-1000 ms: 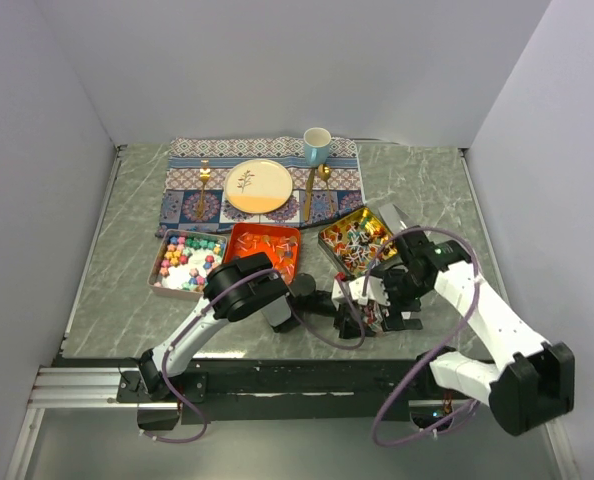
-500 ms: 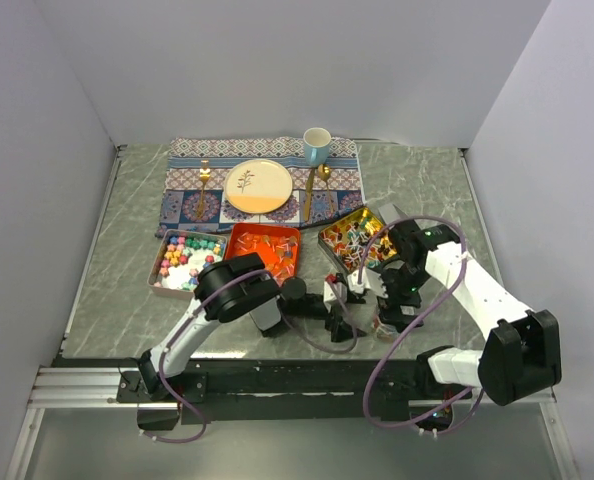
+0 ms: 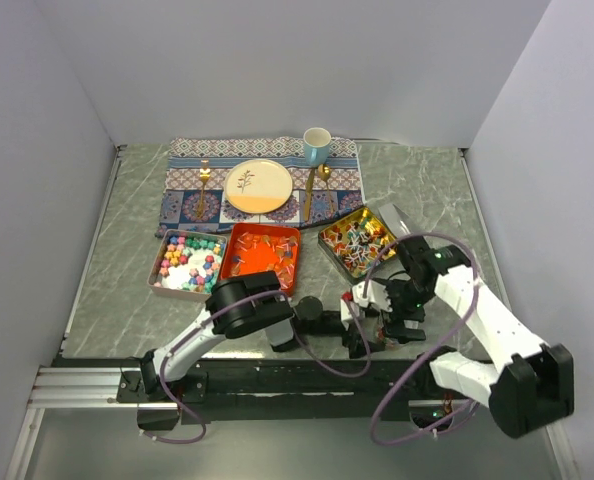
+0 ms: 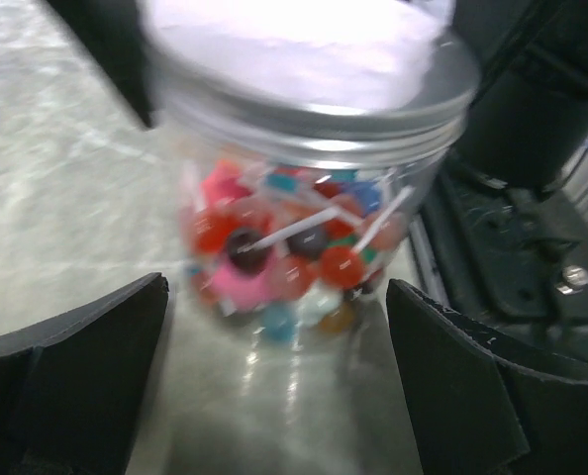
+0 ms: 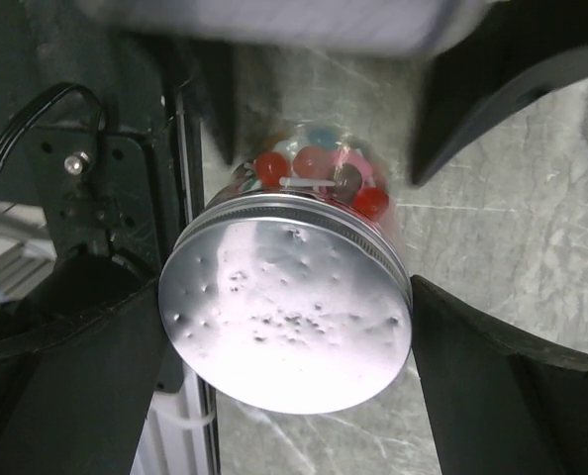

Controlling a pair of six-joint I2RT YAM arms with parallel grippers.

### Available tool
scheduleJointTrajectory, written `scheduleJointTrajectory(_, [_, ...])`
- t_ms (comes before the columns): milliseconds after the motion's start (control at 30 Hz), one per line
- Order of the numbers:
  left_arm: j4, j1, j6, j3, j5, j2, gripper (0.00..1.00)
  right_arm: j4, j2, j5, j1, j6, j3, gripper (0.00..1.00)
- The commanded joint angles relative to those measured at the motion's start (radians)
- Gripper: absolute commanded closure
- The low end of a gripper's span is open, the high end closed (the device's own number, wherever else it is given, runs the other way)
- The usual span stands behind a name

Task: Pack the candies
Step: Screw the bottle lid onto the packing bottle.

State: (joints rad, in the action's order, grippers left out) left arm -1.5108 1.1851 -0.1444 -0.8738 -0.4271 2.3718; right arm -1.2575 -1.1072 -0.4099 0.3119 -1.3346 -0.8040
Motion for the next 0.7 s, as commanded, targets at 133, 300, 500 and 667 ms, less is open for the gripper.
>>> scheduleJointTrajectory(133, [-0.028,0.093,-0.199,0.033,0.016,0.142,0.04,0.116,0.176,-0.026,0.007,0.054,0.12,0.03])
scheduleJointTrajectory(300, [0.003,0.117,-0.198,-0.086,0.039,0.214,0.04,0.138,0.13,-0.029,0.007,0.103,0.115,0.03])
scheduleJointTrajectory(500, [-0.026,0.105,-0.23,-0.019,0.06,0.207,0.7,0.087,0.113,-0.024,0.007,0.051,0.1,0.0])
scheduleJointTrajectory(667, [0.047,0.099,-0.164,0.07,0.07,0.117,0.99,0.052,0.106,-0.023,0.0,0.032,0.046,0.0])
